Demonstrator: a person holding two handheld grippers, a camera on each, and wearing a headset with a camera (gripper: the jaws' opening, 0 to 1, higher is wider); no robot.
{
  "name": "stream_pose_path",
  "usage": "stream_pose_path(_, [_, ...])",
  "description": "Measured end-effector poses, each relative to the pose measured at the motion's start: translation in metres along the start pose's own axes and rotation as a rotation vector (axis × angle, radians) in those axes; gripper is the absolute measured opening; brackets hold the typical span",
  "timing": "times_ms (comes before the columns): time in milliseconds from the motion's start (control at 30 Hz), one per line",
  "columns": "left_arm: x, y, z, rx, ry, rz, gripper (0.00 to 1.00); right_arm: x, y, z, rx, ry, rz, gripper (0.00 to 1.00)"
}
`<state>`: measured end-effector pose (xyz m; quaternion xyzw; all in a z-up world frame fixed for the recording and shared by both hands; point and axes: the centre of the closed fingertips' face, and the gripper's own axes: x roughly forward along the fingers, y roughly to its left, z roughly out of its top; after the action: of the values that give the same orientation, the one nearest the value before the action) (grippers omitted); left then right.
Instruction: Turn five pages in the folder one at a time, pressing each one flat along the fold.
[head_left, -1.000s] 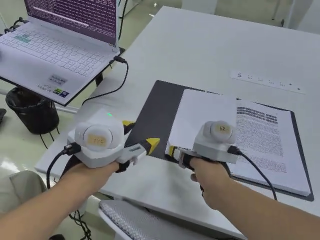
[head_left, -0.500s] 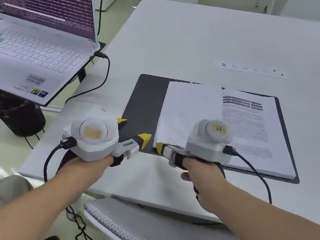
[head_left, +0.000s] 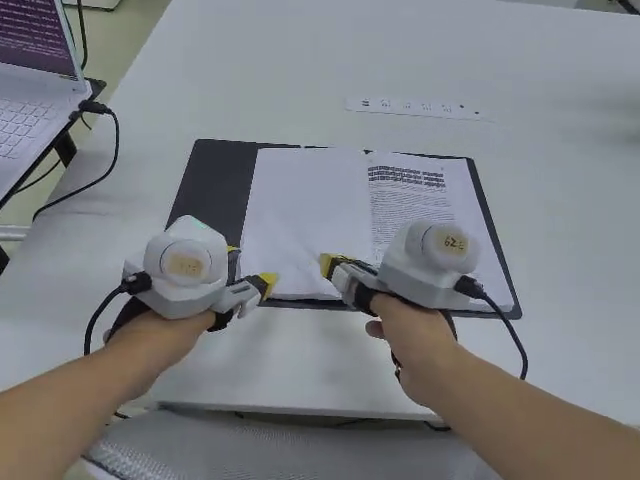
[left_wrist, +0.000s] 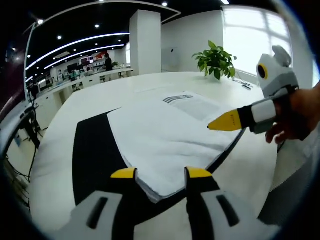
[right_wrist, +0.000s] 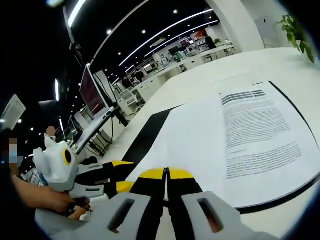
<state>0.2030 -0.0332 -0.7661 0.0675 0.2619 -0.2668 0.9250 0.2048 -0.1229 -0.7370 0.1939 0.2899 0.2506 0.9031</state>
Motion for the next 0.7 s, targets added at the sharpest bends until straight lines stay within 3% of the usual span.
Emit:
stream_pose_path(200, [0.010, 0.006, -0.019, -0.020, 0.055, 0.038, 0.33, -0.005, -0.032, 0.015, 0.002, -0.032, -0.046, 0.00])
stream_pose_path(300, [0.007, 0.005, -0.019, -0.036, 0.019, 0.052, 0.32, -0.004, -0.045, 0.021, 0.004, -0.036, -0.060, 0.00])
stream_pose_path(433, [0.010, 0.008, -0.020, -0.034, 0.005, 0.050, 0.32, 0.004, -0.058, 0.028, 0.005, -0.039, -0.072, 0.00])
stream_pose_path(700, [0.011, 0.010, -0.020, -0.066, -0.024, 0.057, 0.32, 0.025, -0.073, 0.044, -0.020, -0.045, -0.047, 0.00])
